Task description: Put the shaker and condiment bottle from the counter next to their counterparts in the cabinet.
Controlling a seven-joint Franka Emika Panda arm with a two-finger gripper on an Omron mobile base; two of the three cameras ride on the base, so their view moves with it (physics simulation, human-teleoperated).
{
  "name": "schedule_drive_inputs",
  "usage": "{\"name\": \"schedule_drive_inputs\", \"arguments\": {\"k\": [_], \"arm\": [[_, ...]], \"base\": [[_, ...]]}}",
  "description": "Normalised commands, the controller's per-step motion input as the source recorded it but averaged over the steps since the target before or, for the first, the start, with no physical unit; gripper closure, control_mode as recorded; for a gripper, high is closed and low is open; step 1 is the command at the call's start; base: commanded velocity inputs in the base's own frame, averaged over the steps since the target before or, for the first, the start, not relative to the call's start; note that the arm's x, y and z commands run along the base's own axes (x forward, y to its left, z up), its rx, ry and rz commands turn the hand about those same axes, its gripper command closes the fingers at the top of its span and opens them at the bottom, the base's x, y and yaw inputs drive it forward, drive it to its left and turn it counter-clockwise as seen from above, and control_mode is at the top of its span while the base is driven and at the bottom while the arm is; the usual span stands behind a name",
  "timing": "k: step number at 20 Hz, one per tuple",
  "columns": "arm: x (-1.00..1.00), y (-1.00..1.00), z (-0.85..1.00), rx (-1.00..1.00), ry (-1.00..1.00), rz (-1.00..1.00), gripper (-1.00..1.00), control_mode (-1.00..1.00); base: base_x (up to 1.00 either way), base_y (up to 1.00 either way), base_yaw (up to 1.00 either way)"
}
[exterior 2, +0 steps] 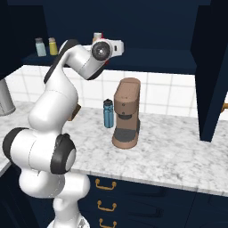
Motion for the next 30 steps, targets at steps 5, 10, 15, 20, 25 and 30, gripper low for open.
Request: {"name": "schedule_drive_inputs", "arguments": {"k": [5,10,15,20,25,30], "arm": [[0.02,-0.01,-0.06,0.0,0.0,0.0,-1.0,-1.0],[-0.31,-0.18,0.0,0.01,0.0,0.0,-1.0,-1.0],[-0.65,-0.3,0.01,0.09,0.0,0.0,-1.0,-1.0],[-0.97,-0.03,0.21,0.16,0.0,0.0,-1.0,-1.0],[-1.0,0.0,0.29,0.17,0.0,0.0,-1.0,-1.0],[-1.0,0.0,0.28,0.17,0.0,0.0,-1.0,-1.0]], "base": [[0.0,0.0,0.0],[0.0,0.0,0.0],[0.0,0.0,0.0],[0.0,0.0,0.0],[0.0,0.0,0.0],[0.0,0.0,0.0]]}}
